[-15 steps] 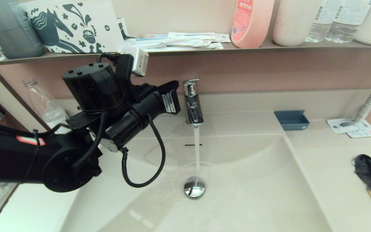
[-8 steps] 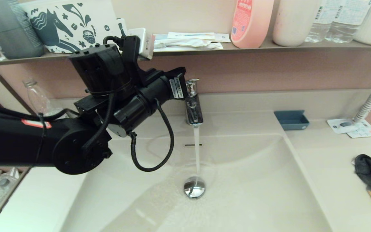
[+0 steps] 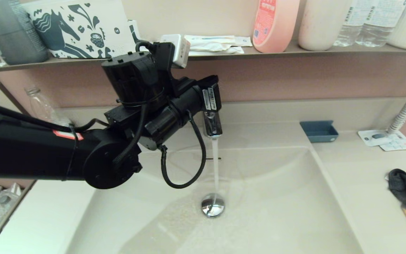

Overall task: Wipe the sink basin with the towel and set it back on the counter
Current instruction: Turn off the faucet

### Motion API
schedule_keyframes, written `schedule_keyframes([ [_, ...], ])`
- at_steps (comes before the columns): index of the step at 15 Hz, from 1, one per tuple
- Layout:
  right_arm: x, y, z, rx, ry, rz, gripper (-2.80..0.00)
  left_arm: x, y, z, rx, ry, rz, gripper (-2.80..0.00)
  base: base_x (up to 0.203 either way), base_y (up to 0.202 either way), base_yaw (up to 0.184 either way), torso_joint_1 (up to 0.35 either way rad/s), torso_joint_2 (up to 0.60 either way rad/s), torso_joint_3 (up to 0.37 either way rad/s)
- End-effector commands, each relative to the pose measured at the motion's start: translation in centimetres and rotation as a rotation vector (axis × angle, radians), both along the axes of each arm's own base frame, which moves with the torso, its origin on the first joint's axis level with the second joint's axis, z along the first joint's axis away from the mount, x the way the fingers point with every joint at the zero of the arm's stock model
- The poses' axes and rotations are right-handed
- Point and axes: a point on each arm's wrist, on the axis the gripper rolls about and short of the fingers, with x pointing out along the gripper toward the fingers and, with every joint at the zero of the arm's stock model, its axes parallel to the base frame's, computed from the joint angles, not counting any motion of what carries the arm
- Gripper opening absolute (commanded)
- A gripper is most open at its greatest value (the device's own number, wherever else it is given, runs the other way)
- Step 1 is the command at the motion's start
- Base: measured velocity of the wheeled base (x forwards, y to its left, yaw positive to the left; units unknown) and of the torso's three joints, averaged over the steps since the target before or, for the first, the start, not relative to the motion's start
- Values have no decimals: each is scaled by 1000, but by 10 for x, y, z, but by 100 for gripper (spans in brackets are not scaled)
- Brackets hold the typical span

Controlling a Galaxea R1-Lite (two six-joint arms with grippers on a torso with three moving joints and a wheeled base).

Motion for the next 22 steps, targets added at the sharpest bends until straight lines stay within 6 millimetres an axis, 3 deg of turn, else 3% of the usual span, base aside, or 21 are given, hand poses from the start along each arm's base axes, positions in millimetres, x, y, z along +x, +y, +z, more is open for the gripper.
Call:
schedule_keyframes([
  [1,0,0,0,0,-1,0,-280,-1,-6,-4,4,4,-13,-280,0,0,0,0,0,0],
  [10,0,0,0,0,-1,0,-280,-15,-14,-22,44,53,-51,-280,0,0,0,0,0,0],
  [16,0,0,0,0,-1,0,-280,-26,-1,7,-9,-9,-44,-280,0,0,0,0,0,0],
  [22,0,0,0,0,-1,0,-280,-2,3,0,4,-2,-9,-280,0,0,0,0,0,0],
])
